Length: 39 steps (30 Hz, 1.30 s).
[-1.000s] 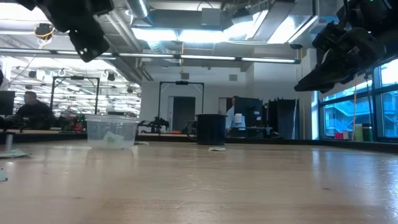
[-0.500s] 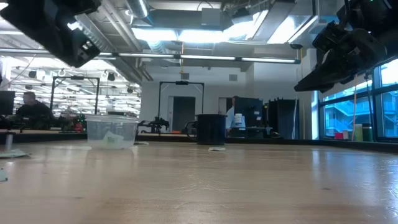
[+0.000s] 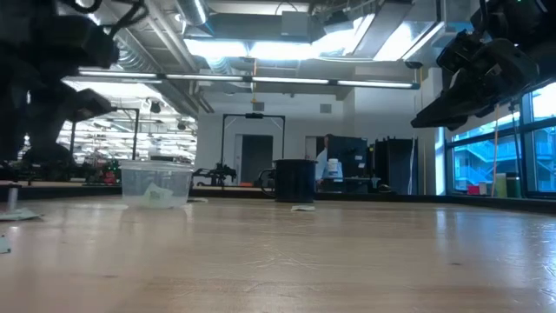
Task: Pick and place items into bin
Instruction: Put the white stevia packet into the top transparent bin
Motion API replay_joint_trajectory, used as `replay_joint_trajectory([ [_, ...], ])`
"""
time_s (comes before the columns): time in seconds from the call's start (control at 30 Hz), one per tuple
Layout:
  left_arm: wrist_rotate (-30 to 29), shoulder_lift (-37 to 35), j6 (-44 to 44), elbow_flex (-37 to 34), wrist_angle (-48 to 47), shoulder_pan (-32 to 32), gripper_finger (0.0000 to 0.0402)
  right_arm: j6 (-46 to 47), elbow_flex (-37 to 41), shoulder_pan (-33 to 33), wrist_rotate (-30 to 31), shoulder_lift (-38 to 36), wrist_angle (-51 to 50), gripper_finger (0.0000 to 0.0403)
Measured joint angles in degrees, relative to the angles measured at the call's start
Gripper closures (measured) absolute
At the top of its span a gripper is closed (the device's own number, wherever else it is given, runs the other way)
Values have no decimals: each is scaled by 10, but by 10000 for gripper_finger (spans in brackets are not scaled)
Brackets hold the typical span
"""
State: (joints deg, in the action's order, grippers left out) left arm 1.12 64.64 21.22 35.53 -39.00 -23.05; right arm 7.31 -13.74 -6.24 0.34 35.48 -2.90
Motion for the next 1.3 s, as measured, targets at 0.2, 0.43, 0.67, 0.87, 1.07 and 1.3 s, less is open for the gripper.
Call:
replay_joint_trajectory([
  [0.2, -18, 29, 7, 0, -12, -1, 288, -1, 0, 0, 0, 0, 3, 265],
  [0.43, -31, 69, 22, 0, -16, -1, 274, -5, 0, 0, 0, 0, 5, 265],
  [0.67, -31, 94, 26, 0, -15, -1, 238, -7, 0, 0, 0, 0, 5, 265],
  [0.87, -31, 102, 22, 0, -15, -1, 228, -16, 0, 0, 0, 0, 5, 265],
  [1.07, -31, 121, 18, 0, -15, -1, 235, -16, 0, 0, 0, 0, 5, 265],
  [1.3, -30, 161, 15, 1, -14, -1, 244, -18, 0, 0, 0, 0, 5, 265],
])
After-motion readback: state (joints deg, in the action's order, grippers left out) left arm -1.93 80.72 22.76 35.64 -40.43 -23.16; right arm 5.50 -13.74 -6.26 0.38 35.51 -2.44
